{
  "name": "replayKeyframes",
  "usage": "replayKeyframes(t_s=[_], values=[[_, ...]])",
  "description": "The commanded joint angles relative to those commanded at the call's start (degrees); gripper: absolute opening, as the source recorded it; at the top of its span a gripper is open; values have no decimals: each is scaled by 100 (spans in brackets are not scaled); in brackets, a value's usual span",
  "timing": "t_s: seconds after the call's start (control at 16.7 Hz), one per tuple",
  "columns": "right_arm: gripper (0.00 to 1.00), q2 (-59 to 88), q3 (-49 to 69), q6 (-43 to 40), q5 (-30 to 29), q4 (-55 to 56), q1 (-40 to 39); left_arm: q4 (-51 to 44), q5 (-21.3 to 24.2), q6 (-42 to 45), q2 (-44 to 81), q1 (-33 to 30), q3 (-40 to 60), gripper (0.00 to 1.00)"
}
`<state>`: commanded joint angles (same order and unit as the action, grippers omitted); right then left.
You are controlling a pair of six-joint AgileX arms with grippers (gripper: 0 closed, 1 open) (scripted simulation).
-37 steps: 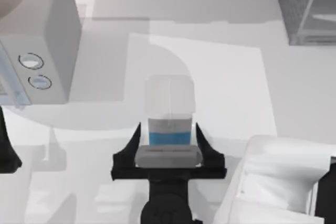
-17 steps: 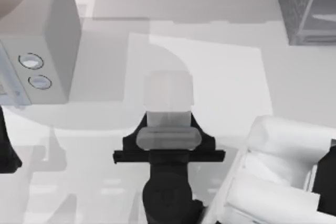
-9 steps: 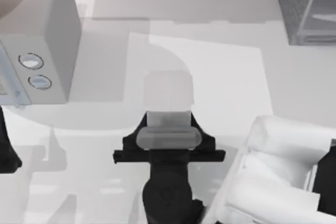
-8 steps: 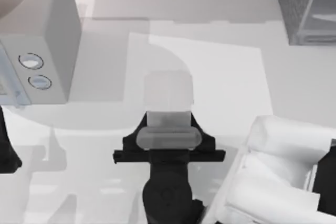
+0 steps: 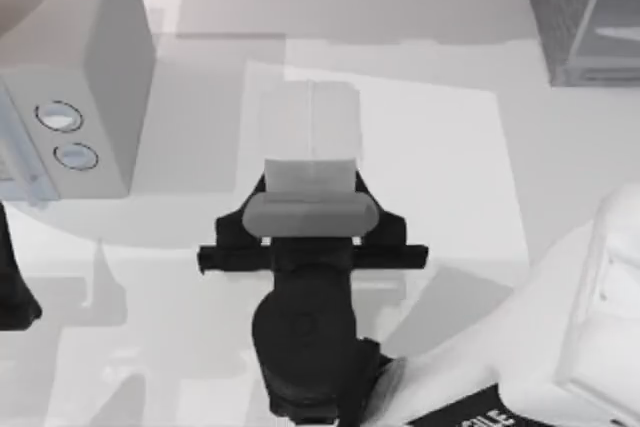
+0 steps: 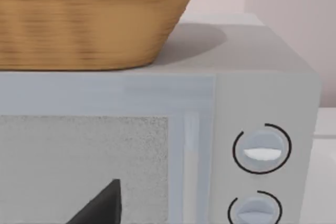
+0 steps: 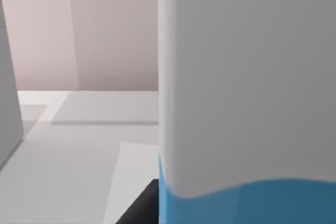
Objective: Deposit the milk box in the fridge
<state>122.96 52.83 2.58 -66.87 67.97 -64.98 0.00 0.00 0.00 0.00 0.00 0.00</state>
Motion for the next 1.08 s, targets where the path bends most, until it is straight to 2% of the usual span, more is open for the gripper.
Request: replayKeyframes(t_s=[0.36, 0.78, 0.9, 1.08], values=[[0, -1544, 213, -6, 10, -1792, -17, 0, 0, 0, 0, 0, 0, 100], [0, -1680, 229, -3, 6, -1927, -20, 0, 0, 0, 0, 0, 0, 100], [0, -1832, 59, -4, 175, -2103, 155, 0, 0, 0, 0, 0, 0, 100], [0, -2422, -570, -4, 851, -2807, 775, 0, 0, 0, 0, 0, 0, 100]])
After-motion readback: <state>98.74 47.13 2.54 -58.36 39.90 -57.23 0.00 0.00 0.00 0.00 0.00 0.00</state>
